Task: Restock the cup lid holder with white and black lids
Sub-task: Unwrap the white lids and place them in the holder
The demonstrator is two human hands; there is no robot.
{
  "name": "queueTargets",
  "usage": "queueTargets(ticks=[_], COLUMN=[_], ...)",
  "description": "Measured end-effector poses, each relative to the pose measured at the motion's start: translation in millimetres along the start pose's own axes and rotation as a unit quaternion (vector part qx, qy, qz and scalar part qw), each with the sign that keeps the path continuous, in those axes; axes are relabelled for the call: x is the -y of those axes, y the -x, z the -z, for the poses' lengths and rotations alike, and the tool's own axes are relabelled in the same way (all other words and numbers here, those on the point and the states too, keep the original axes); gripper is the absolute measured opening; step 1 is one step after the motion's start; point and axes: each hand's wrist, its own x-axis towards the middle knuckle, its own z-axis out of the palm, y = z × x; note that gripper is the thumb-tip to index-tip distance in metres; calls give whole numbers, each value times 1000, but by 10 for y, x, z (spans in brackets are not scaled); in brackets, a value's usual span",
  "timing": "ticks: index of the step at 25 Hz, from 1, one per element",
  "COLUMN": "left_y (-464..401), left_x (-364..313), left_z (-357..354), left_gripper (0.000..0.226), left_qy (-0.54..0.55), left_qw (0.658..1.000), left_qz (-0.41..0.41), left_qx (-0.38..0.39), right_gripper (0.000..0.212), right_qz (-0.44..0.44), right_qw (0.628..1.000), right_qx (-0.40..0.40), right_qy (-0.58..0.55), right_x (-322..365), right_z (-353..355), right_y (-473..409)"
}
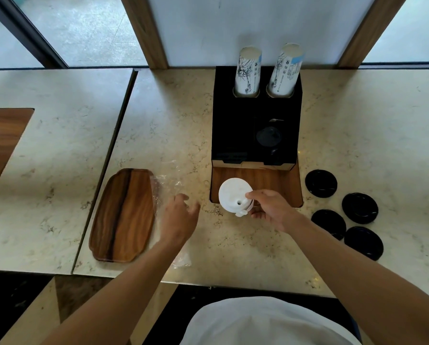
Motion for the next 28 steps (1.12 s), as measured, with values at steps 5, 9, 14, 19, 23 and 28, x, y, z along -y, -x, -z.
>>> queueTargets(ticks=[5, 9, 14, 19, 23, 28], left_y=[-233, -407, -709, -1060, -1262, -1314], left_x=[-573, -795, -1018, -1227, -1303, -1337], left_z=[-144, -234, -181, -105, -104, -199], left_gripper=[49, 22, 19, 17, 14, 8], left_qy=[336, 370, 391, 359, 271, 222], left_qw=[918, 909, 905, 925, 955, 968], left_qz=[168, 149, 138, 122, 121, 116], left_qx=[125, 123, 91, 38, 19, 26], right_gripper=[35, 39, 46, 50, 42, 41], right_qz=[23, 44, 84, 139, 156, 166], right_qw=[1000, 999, 993, 973, 956, 928], right_qx=[-8, -20, -64, -131, -145, -164], right_qy=[-7, 0, 56, 131, 202, 291], right_x=[218, 474, 871, 1193, 1289, 1299], right_z=[18, 45, 47, -49, -128, -221], right_y=[31, 40, -3, -196, -387, -567])
